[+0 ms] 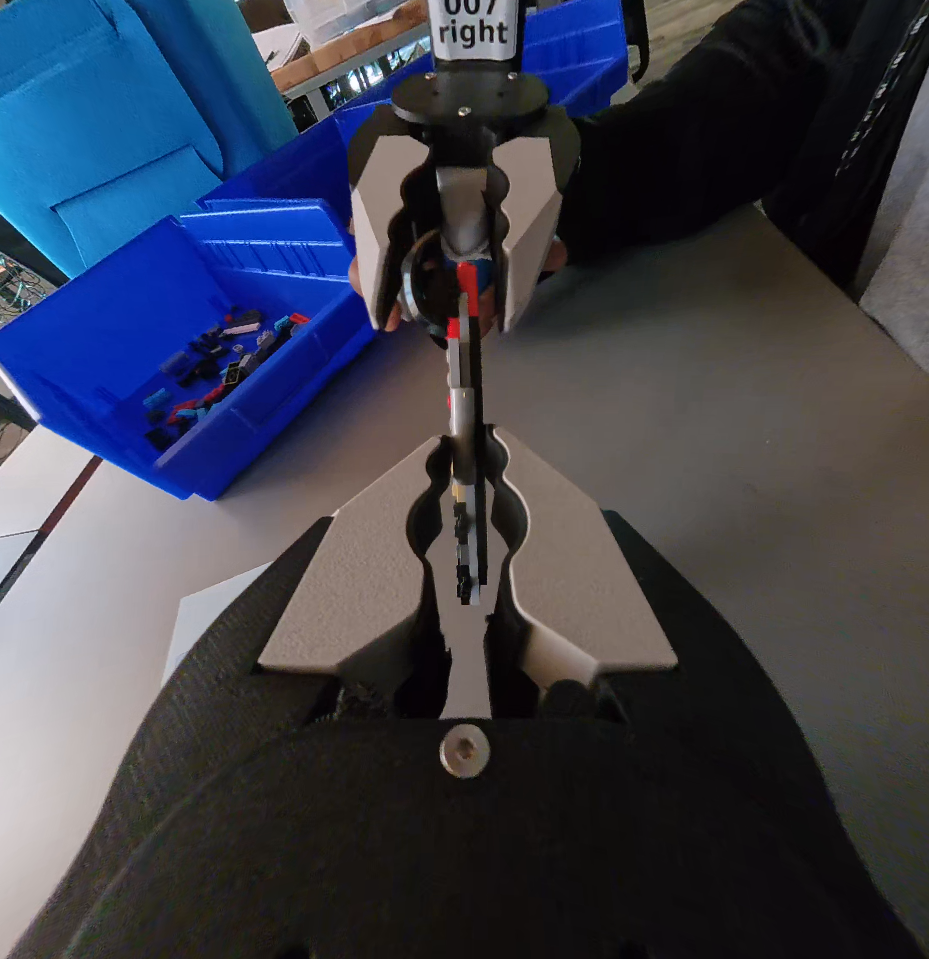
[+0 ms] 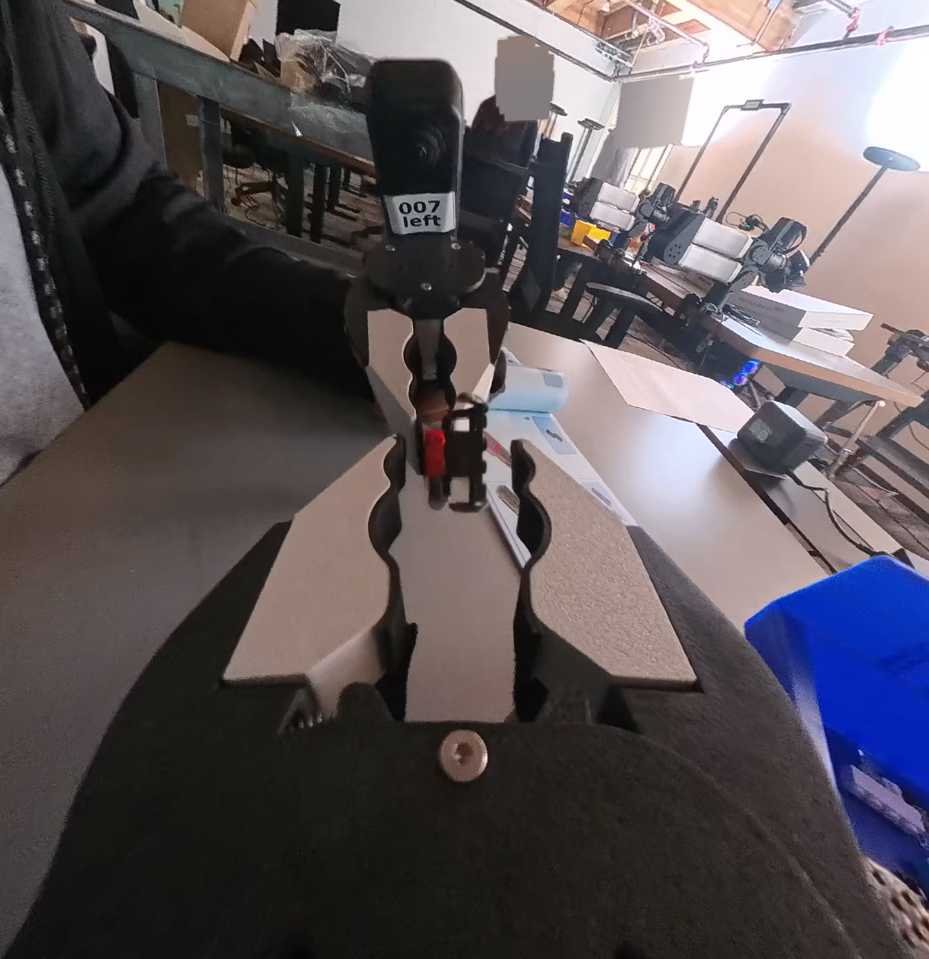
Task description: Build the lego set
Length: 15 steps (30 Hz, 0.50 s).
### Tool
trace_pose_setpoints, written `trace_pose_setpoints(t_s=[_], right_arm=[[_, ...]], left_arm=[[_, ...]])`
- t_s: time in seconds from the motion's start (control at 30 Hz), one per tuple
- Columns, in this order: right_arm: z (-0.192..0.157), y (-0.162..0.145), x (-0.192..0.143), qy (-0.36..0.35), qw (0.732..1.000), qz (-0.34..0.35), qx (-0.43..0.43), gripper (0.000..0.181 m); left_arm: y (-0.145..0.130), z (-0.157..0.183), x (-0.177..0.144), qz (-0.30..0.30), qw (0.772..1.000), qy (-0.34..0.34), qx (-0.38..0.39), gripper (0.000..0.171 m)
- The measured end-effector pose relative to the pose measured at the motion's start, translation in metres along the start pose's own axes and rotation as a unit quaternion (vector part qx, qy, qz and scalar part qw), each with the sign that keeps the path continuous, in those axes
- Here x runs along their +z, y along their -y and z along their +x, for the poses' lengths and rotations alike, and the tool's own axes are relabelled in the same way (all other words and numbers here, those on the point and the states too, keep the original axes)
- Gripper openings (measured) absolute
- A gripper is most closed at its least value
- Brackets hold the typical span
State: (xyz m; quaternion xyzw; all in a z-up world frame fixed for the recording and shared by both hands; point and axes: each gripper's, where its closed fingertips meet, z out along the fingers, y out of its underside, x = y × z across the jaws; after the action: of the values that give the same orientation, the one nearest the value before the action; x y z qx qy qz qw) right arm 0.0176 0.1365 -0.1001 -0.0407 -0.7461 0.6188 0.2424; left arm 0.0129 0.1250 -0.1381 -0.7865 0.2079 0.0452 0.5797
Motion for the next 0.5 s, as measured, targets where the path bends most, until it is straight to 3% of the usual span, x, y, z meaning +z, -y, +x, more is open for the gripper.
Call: trace_pose_setpoints(t_s=[0.23, 0.5], right_arm=[[-0.004, 0.0037, -0.0013, 0.009, 1.0, 0.003, -0.01, 0.025], [-0.0033, 0.0032, -0.0022, 0.01, 1.0, 0.004, -0.007, 0.025]], left_arm=[[-0.0003, 0.001, 0.0034, -0.011, 1.0, 0.001, 0.006, 0.011], [0.0007, 0.001, 0.0047, -0.013, 1.0, 0.0, 0.0, 0.011]])
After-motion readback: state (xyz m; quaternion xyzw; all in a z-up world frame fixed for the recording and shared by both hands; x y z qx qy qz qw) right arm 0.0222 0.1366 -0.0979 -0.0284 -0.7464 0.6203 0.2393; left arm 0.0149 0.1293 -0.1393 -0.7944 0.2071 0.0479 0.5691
